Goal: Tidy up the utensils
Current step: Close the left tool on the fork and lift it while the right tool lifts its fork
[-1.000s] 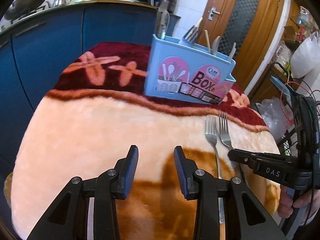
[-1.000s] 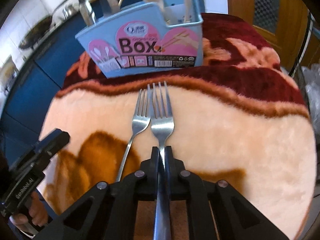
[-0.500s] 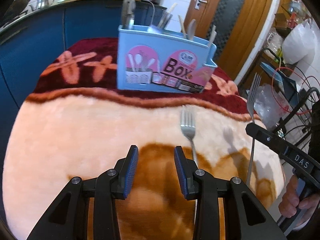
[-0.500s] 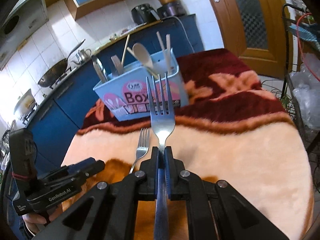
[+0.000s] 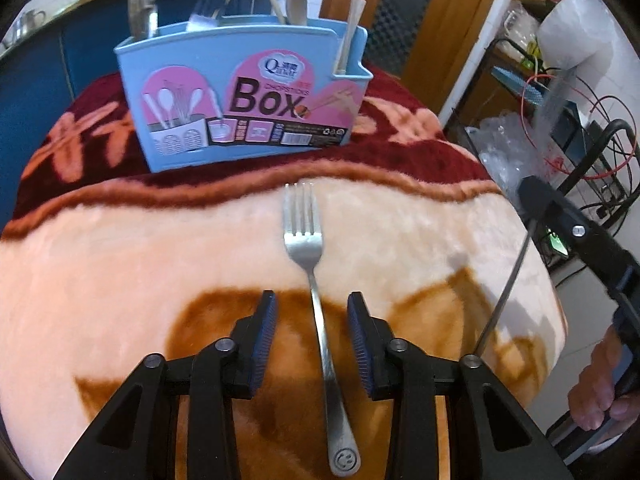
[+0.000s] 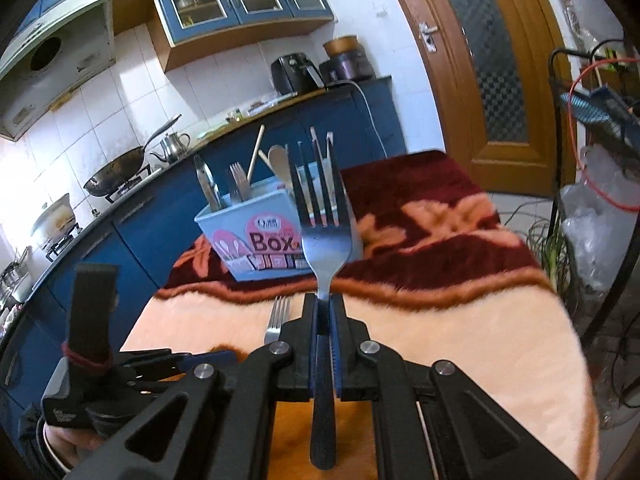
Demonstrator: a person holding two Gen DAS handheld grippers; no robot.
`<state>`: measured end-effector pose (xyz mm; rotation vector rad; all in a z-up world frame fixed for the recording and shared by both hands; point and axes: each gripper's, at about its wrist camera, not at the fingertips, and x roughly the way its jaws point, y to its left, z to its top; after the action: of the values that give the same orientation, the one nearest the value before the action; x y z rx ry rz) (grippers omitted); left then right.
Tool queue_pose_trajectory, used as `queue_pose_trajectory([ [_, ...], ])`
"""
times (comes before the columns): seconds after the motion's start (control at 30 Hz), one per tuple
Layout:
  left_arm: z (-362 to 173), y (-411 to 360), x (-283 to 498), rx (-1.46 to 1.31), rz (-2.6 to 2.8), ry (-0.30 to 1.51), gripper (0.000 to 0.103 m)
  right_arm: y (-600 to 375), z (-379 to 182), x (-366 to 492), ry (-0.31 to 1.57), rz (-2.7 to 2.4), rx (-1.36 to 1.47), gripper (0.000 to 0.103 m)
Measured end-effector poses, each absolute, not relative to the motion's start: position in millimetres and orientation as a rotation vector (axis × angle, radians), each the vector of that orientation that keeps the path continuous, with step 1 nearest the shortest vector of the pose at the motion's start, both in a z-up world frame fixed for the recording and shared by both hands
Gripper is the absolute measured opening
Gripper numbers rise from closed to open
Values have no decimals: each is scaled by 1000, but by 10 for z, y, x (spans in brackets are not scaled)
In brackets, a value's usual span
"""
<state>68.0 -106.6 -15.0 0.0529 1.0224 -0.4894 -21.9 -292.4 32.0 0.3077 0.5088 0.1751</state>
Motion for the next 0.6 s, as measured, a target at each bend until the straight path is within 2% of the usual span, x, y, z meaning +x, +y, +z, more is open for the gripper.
queue_pose_trajectory([
  [0.23, -209, -1210, 869, 102, -528, 1127, 25, -2996, 381, -251, 477, 165, 302, 7],
  [0.27, -207, -1227, 889, 112, -532, 1138, 22, -2998, 385, -251, 476, 164, 302, 7],
  [0.3, -208, -1233, 903, 118, -533, 1142, 14, -3002, 390, -252, 476, 163, 303, 7],
  [0.4, -218, -1198, 948, 91, -556, 1156, 6, -3007, 416, -269, 467, 161, 301, 7],
  [0.6, -251, -1043, 891, -34, -574, 1111, 4, -2982, 441, -292, 453, 162, 289, 7],
])
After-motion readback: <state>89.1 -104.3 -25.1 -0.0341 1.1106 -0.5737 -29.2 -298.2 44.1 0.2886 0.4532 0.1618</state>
